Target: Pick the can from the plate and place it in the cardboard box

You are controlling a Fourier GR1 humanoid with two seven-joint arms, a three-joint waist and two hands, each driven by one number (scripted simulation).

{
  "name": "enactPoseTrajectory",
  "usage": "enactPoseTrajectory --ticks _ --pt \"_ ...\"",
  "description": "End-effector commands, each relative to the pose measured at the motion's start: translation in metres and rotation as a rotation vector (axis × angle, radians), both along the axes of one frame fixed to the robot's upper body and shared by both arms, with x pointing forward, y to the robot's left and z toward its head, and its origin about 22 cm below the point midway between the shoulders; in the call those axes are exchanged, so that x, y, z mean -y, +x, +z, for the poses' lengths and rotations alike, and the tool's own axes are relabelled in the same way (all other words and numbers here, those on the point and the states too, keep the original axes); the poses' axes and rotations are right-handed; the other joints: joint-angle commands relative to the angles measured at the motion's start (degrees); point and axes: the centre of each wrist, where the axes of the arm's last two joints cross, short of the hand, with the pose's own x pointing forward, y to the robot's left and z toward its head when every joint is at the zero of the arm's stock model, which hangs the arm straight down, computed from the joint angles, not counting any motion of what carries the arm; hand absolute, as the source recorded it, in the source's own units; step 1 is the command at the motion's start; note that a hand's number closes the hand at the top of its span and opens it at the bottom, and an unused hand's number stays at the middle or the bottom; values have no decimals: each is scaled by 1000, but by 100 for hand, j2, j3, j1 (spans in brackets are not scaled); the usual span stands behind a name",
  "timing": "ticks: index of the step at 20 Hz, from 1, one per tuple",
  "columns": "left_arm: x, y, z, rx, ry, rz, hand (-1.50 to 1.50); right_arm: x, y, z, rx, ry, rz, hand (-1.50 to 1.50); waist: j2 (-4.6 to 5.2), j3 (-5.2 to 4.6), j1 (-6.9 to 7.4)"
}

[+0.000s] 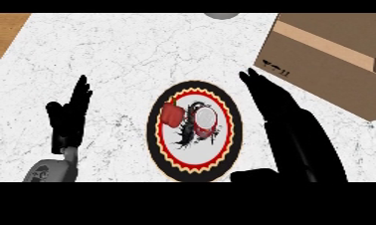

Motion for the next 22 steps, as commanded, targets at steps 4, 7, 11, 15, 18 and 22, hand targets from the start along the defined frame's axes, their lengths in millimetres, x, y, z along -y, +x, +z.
enactPoseTrajectory --ticks 4,7,11,15,18,22 --pt "3 0 -6 -14 -4 -1 0 -18 15 4 -188 -159 -83 -150 0 4 -43" --pt "2 12 14 10 -28 -15 0 -56 25 -16 -258 -183 -93 -150 2 -1 39" --pt "10 3 0 -5 3 6 0 -57 23 -9 -299 -198 -111 -150 -17 3 -33" --pt "-14 -1 -7 20 17 13 0 -67 30 -20 -321 -165 -106 -150 5 5 -40" --pt "-3 -11 -11 0 9 5 0 -86 28 -19 -319 -180 -125 -150 -13 6 -23" --pt "-2 6 -1 8 0 15 0 -98 36 -31 -347 -227 -152 -150 -8 6 -28"
